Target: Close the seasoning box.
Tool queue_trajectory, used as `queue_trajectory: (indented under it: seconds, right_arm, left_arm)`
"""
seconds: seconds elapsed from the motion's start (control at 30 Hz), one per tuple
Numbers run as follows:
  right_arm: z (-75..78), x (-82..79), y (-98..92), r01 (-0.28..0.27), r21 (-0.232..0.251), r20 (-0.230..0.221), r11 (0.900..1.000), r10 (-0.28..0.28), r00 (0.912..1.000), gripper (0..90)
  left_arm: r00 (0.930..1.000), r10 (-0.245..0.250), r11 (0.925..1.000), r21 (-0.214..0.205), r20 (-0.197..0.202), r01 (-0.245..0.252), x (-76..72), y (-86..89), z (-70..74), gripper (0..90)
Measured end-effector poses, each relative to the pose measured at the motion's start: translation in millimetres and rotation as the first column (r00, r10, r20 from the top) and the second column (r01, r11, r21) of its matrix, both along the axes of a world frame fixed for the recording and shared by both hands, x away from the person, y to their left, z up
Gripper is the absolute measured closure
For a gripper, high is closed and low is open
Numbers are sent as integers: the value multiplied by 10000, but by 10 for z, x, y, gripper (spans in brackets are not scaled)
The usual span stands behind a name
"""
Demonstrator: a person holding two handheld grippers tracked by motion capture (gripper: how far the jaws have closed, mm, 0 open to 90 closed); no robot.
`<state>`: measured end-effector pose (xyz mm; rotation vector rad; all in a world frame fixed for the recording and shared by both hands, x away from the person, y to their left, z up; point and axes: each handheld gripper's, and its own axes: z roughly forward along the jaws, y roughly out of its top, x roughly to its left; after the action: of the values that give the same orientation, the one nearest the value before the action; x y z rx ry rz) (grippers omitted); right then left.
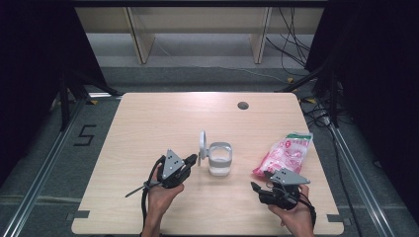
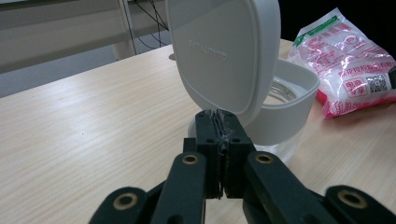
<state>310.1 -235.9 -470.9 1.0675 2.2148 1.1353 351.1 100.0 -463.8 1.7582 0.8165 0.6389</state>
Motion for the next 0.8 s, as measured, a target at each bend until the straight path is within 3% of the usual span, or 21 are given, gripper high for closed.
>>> queue_trajectory:
  seconds: [0.03, 0.1, 0.13, 0.23, 0.33, 0.4, 0.47, 0.5, 0.53, 0.8]
  right_arm:
    - [-1, -16, 13, 57, 82, -220, 9999, -55, 9997, 394]
    - [-7, -14, 16, -41, 34, -124, 10000, 41, 9999, 394]
    - [-2, -39, 31, 149, 179, -346, 9997, -143, 9993, 394]
    - [-7, -23, 2, 13, 13, -137, 10000, -12, 9999, 394]
    - [-13, -47, 16, 223, 138, -417, 9997, -217, 9989, 393]
    - [-18, -19, -1, -154, 68, -344, 9999, 156, 9993, 394]
    - [-19, -29, 10, 19, 18, -205, 10000, -19, 9998, 394]
    - [-18, -31, 11, 9, 13, -215, 10000, -9, 9998, 394]
    - [-18, -32, 14, 7, 58, -220, 10000, -6, 9998, 394]
    - [-19, -31, 17, -72, -2, -297, 10000, 72, 9995, 394]
  left_arm:
    - [10000, 63, 10000, 6, -9, -63, 0, -6, 6, 891]
    - [10000, 71, 9999, 80, 25, -71, 11, -10, 18, 892]
    - [10000, 90, 9999, 70, -28, -90, 18, -17, 23, 892]
    - [10000, 21, 10000, 57, 66, -21, 51, -36, 37, 892]
    - [9999, -30, 9998, 220, 98, 27, 58, -56, 66, 892]
    - [9999, -59, 9997, 242, 119, 56, 69, -69, 81, 892]
    - [9998, -98, 9996, 271, 150, 94, 79, -76, 90, 892]
    - [9987, -239, 9984, 525, 444, 215, 105, -67, 99, 892]
    - [9989, -226, 9981, 589, 416, 202, 110, -64, 100, 892]
    - [9984, -224, 9983, 546, 513, 195, 143, -57, 135, 892]
